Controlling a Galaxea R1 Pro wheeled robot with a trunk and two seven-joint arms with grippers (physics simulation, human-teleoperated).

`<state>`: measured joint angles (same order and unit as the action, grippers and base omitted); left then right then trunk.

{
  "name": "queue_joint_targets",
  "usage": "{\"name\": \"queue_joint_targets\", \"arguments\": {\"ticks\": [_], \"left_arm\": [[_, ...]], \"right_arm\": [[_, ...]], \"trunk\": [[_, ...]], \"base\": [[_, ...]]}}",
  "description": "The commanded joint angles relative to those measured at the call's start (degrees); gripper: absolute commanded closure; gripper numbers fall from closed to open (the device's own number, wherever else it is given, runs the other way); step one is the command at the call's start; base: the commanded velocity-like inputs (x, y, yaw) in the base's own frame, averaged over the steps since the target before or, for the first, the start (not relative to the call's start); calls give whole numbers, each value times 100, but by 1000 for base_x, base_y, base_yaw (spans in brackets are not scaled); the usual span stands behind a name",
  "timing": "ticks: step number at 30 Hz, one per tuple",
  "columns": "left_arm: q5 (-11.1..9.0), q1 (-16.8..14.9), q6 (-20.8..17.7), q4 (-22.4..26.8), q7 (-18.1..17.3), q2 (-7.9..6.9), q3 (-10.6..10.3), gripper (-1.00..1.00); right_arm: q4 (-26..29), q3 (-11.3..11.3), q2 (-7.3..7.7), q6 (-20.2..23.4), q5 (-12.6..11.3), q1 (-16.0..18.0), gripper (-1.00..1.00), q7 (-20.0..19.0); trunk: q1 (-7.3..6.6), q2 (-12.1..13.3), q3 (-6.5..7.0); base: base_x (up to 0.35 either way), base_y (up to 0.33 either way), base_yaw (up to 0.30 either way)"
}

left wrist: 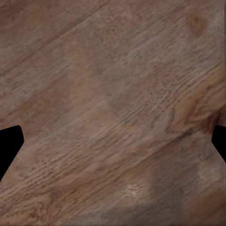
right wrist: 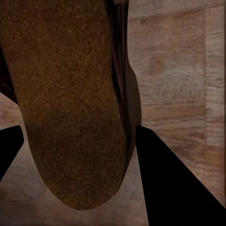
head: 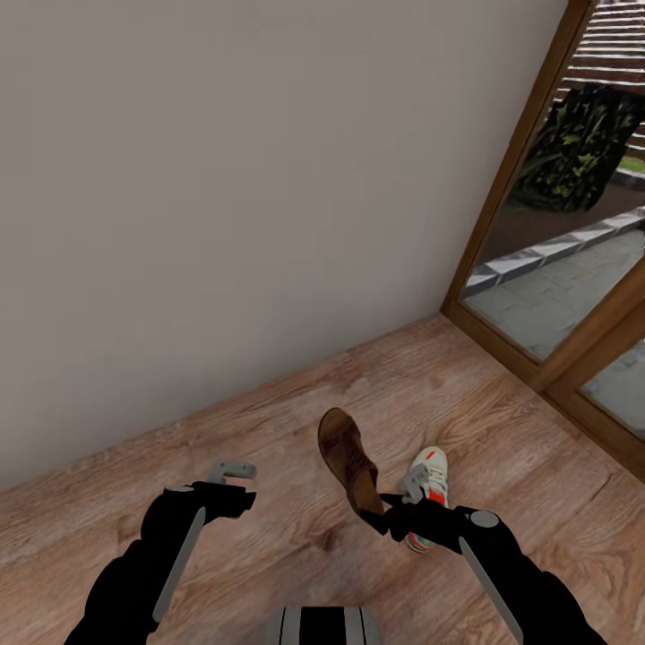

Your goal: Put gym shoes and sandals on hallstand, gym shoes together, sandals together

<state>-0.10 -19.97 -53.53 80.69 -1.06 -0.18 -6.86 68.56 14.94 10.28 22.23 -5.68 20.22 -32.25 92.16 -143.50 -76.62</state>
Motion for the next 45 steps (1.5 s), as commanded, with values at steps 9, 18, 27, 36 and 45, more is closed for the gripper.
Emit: {"name": "queue_joint_targets", "arguments": {"ticks": [9, 18, 27, 36, 45], "left_arm": [[-2, 0, 0, 0, 1, 0, 0, -100], [1, 1, 0, 0, 1, 0, 0, -100], [1, 1, 0, 0, 1, 0, 0, -100], [1, 2, 0, 0, 1, 0, 0, -100], [1, 2, 0, 0, 1, 0, 0, -100]], "right_arm": [[-1, 0, 8, 19, -18, 0, 100, -8], [6, 0, 9, 19, -21, 0, 100, -9], [5, 0, 9, 19, -21, 0, 100, -9], [-1, 0, 9, 19, -21, 0, 100, -8], [-8, 0, 9, 19, -21, 0, 100, -6]], "trunk": [[-23, 12, 200], [-46, 24, 400], [-224, 347, 565], [-422, 708, 727], [-620, 1069, 888]], "base": [[0, 0, 0], [0, 0, 0], [0, 0, 0], [0, 0, 0], [0, 0, 0]]}}
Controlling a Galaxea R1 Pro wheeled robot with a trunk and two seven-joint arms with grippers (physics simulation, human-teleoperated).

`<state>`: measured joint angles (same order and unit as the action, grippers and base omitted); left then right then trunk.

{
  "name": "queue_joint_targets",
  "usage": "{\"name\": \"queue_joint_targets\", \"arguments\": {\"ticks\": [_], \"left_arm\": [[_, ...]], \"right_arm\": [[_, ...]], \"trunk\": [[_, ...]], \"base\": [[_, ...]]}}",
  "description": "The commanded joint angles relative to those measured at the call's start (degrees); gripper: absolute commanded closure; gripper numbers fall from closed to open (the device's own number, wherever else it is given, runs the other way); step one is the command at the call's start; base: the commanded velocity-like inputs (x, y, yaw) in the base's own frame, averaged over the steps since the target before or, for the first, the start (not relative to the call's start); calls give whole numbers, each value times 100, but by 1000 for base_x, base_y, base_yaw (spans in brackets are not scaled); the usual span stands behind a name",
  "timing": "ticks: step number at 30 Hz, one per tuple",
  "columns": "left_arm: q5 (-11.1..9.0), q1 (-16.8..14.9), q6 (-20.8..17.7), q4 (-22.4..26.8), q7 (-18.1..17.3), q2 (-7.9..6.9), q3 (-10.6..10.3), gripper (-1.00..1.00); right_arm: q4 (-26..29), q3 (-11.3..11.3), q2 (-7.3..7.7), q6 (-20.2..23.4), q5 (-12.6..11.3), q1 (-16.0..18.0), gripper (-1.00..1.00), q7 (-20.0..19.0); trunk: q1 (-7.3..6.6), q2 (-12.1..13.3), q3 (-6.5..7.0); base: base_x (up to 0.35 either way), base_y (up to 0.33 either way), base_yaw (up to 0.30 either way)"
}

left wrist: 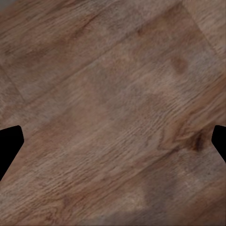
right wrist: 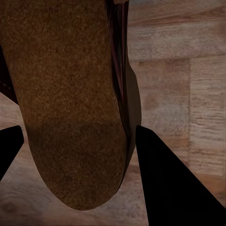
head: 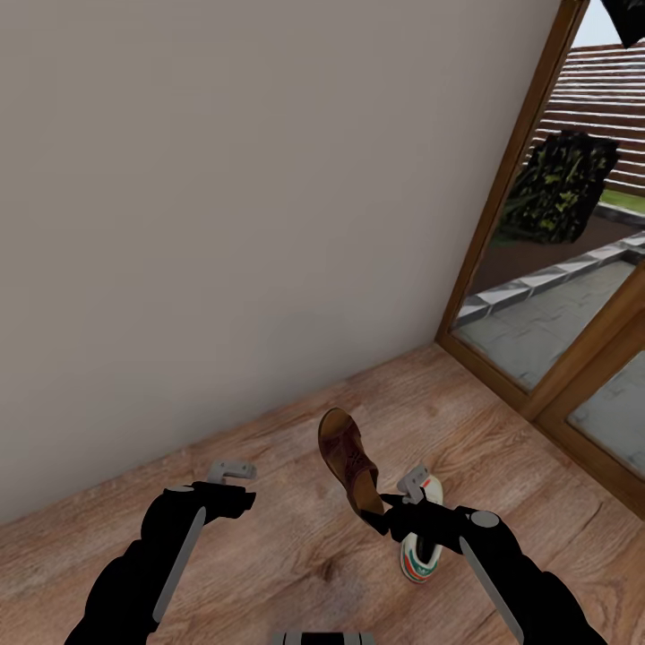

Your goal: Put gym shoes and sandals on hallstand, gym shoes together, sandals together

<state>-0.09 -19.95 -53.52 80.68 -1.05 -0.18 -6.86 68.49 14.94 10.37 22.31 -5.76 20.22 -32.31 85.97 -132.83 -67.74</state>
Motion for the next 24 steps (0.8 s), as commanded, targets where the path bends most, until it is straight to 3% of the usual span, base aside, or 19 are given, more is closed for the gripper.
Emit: {"name": "queue_joint_targets", "arguments": {"ticks": [1, 24], "left_arm": [[0, 0, 0, 0, 0, 0, 0, -100], [-3, -1, 0, -1, -1, 0, 0, -100]], "right_arm": [[-1, 0, 0, 10, -12, 0, 100, 1], [-11, 0, 0, 10, -12, 0, 100, -2]], "trunk": [[-23, 42, 18], [-528, 964, 431]], "base": [[0, 0, 0], [0, 0, 0]]}}
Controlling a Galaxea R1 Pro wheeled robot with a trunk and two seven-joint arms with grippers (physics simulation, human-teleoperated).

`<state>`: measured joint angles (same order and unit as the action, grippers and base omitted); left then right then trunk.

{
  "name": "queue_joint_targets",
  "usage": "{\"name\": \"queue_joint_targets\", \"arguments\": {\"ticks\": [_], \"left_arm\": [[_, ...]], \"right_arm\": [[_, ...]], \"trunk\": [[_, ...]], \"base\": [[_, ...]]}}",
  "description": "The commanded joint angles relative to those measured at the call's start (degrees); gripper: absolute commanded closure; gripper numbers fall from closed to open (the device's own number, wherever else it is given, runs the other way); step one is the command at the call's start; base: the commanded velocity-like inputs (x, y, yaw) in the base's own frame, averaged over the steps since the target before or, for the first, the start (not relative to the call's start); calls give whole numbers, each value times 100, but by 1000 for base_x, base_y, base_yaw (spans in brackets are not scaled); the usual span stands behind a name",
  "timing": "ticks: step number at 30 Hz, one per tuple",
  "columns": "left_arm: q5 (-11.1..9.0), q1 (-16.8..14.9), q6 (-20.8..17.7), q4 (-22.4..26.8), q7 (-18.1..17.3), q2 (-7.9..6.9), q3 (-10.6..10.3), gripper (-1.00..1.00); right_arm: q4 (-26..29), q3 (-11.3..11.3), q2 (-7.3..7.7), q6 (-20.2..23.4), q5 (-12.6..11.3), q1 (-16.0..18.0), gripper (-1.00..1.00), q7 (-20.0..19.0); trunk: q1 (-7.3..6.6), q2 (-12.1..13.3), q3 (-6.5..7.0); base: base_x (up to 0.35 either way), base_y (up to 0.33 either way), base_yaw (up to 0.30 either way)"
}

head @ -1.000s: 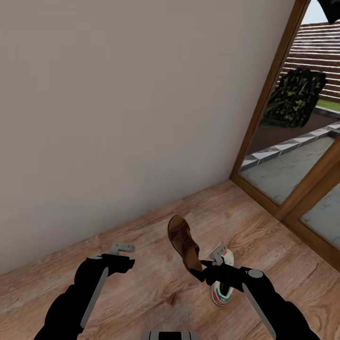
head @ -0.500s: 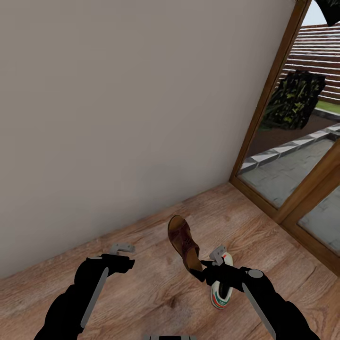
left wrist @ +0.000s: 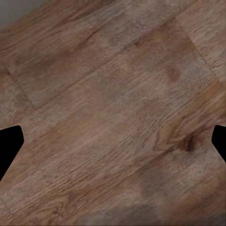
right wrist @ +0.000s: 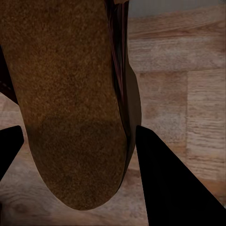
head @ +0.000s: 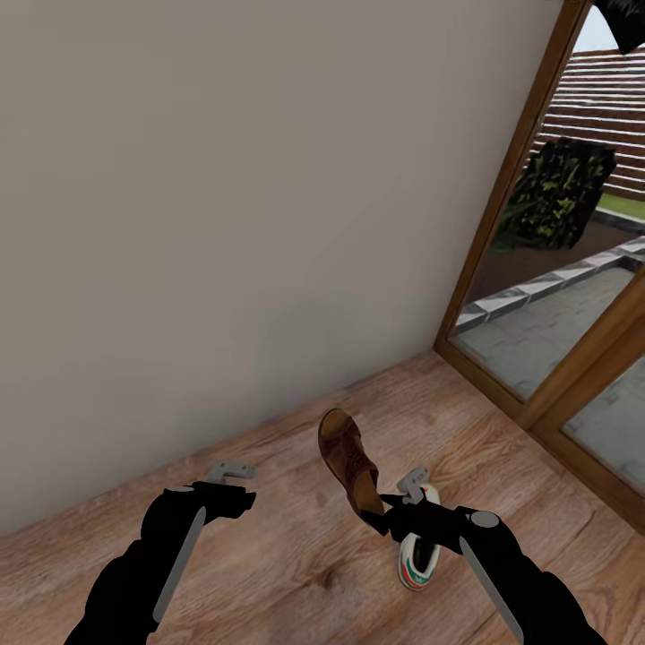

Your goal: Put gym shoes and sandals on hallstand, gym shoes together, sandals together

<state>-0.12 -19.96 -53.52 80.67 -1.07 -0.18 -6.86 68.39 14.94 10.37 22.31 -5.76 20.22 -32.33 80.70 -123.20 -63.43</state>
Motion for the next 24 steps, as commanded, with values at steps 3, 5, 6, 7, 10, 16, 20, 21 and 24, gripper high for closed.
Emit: {"name": "queue_joint_targets", "arguments": {"ticks": [3, 5, 6, 7, 10, 16, 20, 21, 24], "left_arm": [[2, 1, 0, 0, 4, 0, 0, -100], [1, 1, 0, 0, 6, 0, 0, -100], [2, -1, 0, -1, 7, 0, 0, -100], [2, 0, 0, -2, 8, 0, 0, -100], [3, -3, 0, -2, 9, 0, 0, -100], [4, 1, 0, -2, 11, 0, 0, -100], [4, 1, 0, -2, 12, 0, 0, -100], [4, 1, 0, -1, 12, 0, -3, -100], [4, 0, 0, 0, 12, 0, -1, -100]], "right_arm": [[-1, 0, 0, 10, -12, 0, 100, 3], [-1, 0, 0, 10, -12, 0, 100, 1], [-1, 0, 0, 10, -12, 0, 100, 0], [-1, 0, 0, 10, -12, 0, 100, 0], [2, 0, 0, 10, -12, 0, 100, 2], [0, -3, 0, 10, -12, 0, 100, 0], [6, -2, 0, 10, -12, 0, 100, -1], [4, -3, 0, 10, -12, 0, 100, -1], [7, -7, 0, 10, -12, 0, 100, -1]], "trunk": [[-67, 122, 54], [-110, 202, 90], [-132, 242, 108], [-154, 282, 126], [-220, 403, 180], [-264, 483, 216], [-264, 483, 216], [-264, 483, 218], [-264, 483, 225]], "base": [[0, 0, 0], [0, 0, 0], [0, 0, 0], [0, 0, 0], [0, 0, 0], [0, 0, 0], [0, 0, -10], [0, 0, -185], [0, 0, -237]]}}
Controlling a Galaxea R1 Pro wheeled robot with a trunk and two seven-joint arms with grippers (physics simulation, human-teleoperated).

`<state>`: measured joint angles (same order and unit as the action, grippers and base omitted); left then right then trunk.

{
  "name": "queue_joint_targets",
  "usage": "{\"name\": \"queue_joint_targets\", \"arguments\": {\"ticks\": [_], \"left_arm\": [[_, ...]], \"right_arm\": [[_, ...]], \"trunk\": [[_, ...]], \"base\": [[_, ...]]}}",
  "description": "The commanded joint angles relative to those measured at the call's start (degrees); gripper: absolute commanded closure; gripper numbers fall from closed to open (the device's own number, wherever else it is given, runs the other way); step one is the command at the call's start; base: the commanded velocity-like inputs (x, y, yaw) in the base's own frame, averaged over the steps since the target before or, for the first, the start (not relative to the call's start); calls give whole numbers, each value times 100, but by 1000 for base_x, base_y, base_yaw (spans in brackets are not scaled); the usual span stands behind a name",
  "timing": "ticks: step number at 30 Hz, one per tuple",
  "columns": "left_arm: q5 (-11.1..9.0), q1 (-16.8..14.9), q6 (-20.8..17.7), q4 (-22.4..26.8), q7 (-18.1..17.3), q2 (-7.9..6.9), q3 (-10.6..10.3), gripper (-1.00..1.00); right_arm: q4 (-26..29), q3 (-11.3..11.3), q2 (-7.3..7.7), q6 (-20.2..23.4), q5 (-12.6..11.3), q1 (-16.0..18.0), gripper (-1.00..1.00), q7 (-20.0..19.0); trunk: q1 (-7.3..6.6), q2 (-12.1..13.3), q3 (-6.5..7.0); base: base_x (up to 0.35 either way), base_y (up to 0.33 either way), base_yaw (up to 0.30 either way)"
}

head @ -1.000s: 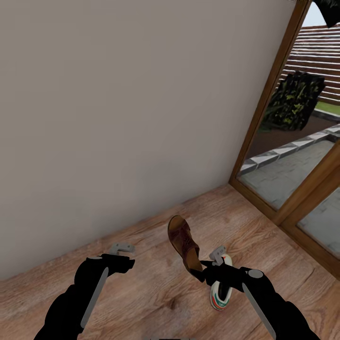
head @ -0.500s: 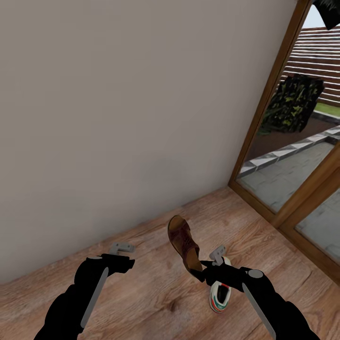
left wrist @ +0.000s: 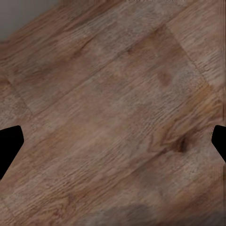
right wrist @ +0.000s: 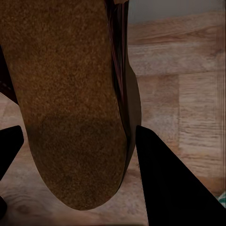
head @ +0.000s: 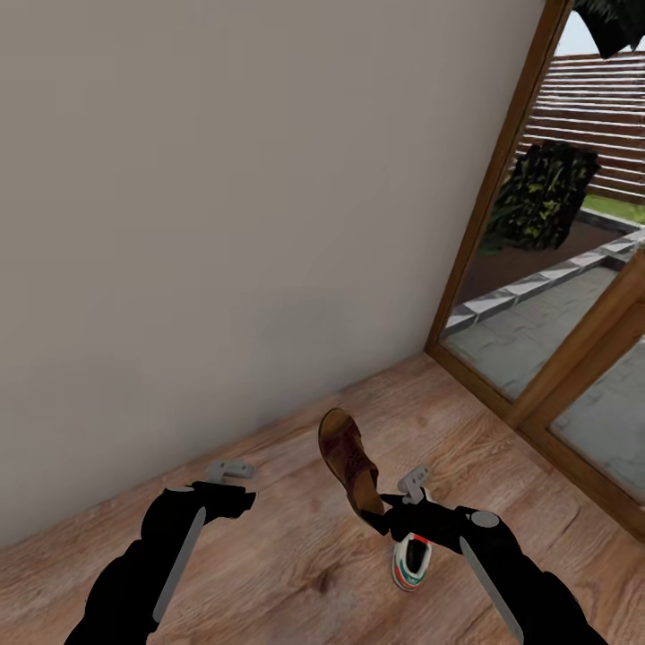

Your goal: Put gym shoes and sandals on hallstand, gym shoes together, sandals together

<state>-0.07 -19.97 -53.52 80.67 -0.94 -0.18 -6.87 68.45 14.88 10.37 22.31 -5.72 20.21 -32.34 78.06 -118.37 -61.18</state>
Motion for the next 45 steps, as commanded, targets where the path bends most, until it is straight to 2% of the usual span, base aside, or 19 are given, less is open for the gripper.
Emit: {"name": "queue_joint_targets", "arguments": {"ticks": [1, 21, 23, 26, 27, 29, 30, 33, 36, 45], "left_arm": [[-2, 1, 0, 0, -1, 0, -1, -100], [-2, 1, 0, -4, 3, 0, -8, -100], [-3, 1, 0, -1, 4, 0, -8, -100], [10, 1, 0, -2, 12, 5, -13, -100], [11, 1, 0, -1, 13, 6, -14, -100], [16, 1, 0, -2, 19, 13, -15, -100], [19, 1, 0, -1, 21, 15, -16, -100], [23, 1, 0, 0, 23, 17, -16, -100], [25, 1, 0, 1, 23, 17, -16, -100], [-1, 1, 0, 1, 18, 18, -17, -100]], "right_arm": [[0, -1, 0, 10, -17, 0, 100, 0], [13, -11, 0, 10, -36, 0, 100, -3], [32, -36, 9, 10, -247, 0, 100, -12], [114, -237, 57, 10, -1114, 0, 100, -30], [163, -269, 61, 10, -1259, 0, 100, -31], [360, -354, 72, 10, -1732, 0, 100, -34], [420, -379, 79, 10, -1889, 0, 100, -34], [516, -414, 155, 10, -2081, 0, 100, -35], [549, -422, 235, 10, -2139, 0, 100, -35], [553, -433, 298, 8, -2154, 0, 100, -10]], "trunk": [[0, 0, 3], [0, 0, 56], [0, 0, 61], [0, 0, 70], [0, 0, 73], [0, 0, 79], [0, 0, 82], [0, 0, 91], [0, 0, 101], [0, 0, 122]], "base": [[0, 0, -276], [0, 0, -297], [0, 0, -296], [0, 0, -284], [0, 0, -279], [0, 0, -276], [0, 0, -275], [0, 0, -274], [0, 0, -274], [0, 0, -201]]}}
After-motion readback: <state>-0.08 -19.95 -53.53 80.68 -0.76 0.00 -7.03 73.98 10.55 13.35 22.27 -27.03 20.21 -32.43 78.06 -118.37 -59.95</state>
